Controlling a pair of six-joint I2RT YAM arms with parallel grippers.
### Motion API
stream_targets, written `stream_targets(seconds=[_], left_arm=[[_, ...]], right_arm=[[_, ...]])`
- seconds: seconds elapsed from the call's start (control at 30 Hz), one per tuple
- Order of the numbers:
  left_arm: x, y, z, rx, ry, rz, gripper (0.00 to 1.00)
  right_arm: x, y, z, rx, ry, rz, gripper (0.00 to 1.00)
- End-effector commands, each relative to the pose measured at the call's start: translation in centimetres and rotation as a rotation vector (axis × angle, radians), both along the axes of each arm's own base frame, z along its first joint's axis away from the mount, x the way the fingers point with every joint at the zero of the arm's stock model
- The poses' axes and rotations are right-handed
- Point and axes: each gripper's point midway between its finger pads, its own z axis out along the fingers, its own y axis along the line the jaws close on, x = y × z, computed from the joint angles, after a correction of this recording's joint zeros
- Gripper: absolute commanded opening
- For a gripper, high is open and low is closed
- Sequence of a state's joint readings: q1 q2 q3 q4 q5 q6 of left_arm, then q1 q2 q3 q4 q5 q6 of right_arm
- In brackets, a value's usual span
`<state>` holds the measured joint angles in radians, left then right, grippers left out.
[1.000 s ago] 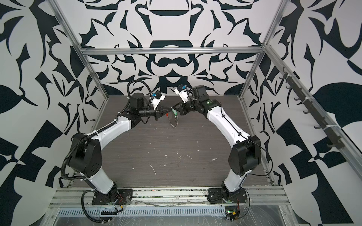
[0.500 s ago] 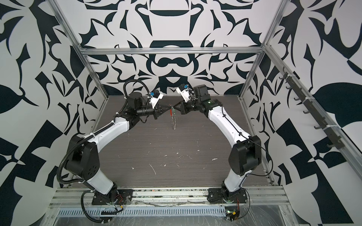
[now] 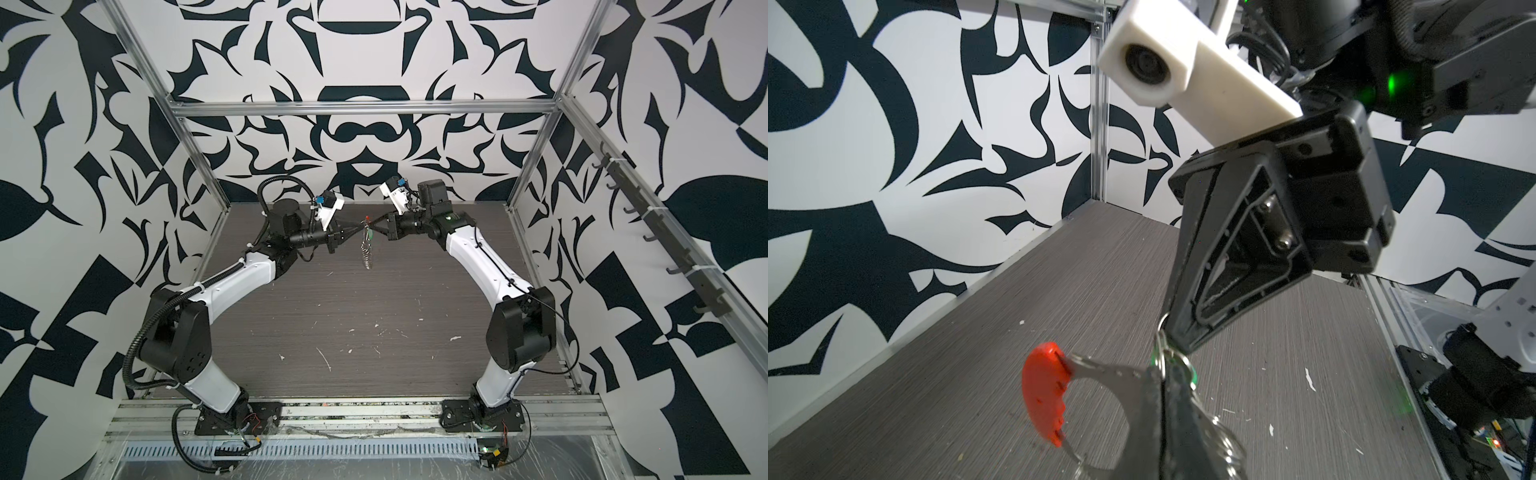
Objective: Attach keys to a key ring
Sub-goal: Insert the key into the keyring.
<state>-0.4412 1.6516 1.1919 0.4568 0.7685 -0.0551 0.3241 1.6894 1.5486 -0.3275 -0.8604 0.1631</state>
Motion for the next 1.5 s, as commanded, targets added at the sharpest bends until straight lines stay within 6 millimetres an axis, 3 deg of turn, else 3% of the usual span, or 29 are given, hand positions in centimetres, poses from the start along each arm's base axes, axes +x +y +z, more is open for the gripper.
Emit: stream_targets(seconds=[0.0, 0.23, 0.3, 0.57, 0.77, 0.93, 1.23, 1.47], left_arm=[[-1.8, 0.0, 5.0, -0.115, -0.126, -0.060, 0.00], [-1.6, 0.4, 5.2, -0.141, -0.126, -0.060, 0.00], [-1.5, 0.5, 5.3, -0.146, -0.122, -0.060, 0.00], [-1.1, 0.7, 5.3, -0.177, -0.080, -0.107, 0.00], [-0.1, 1.3, 4.8, -0.210, -0.027, -0.093, 0.00], [0.5, 1.2, 4.5, -0.217, 0.025, -0.138, 0.00], [1.8, 2.4, 2.8, -0.181, 0.073, -0.139, 0.00], [2.3, 2.5, 2.5, -0.187, 0.097, -0.142, 0.00]], right_arm=[[0.6, -0.7, 0.5, 0.025, 0.010, -0.028, 0.00], [1.5, -3.1, 2.5, 0.047, -0.025, -0.132, 0.31], [1.6, -3.8, 3.3, 0.045, -0.050, -0.158, 0.35], [1.6, -4.4, 6.1, 0.077, -0.198, -0.202, 0.36], [1.4, -2.2, 7.1, 0.185, -0.219, -0.133, 0.36], [1.5, -1.3, 6.6, 0.230, -0.229, -0.110, 0.36], [3.9, 0.5, 5.0, 0.310, -0.167, -0.036, 0.36], [3.3, 1.1, 5.2, 0.334, -0.149, 0.010, 0.36]])
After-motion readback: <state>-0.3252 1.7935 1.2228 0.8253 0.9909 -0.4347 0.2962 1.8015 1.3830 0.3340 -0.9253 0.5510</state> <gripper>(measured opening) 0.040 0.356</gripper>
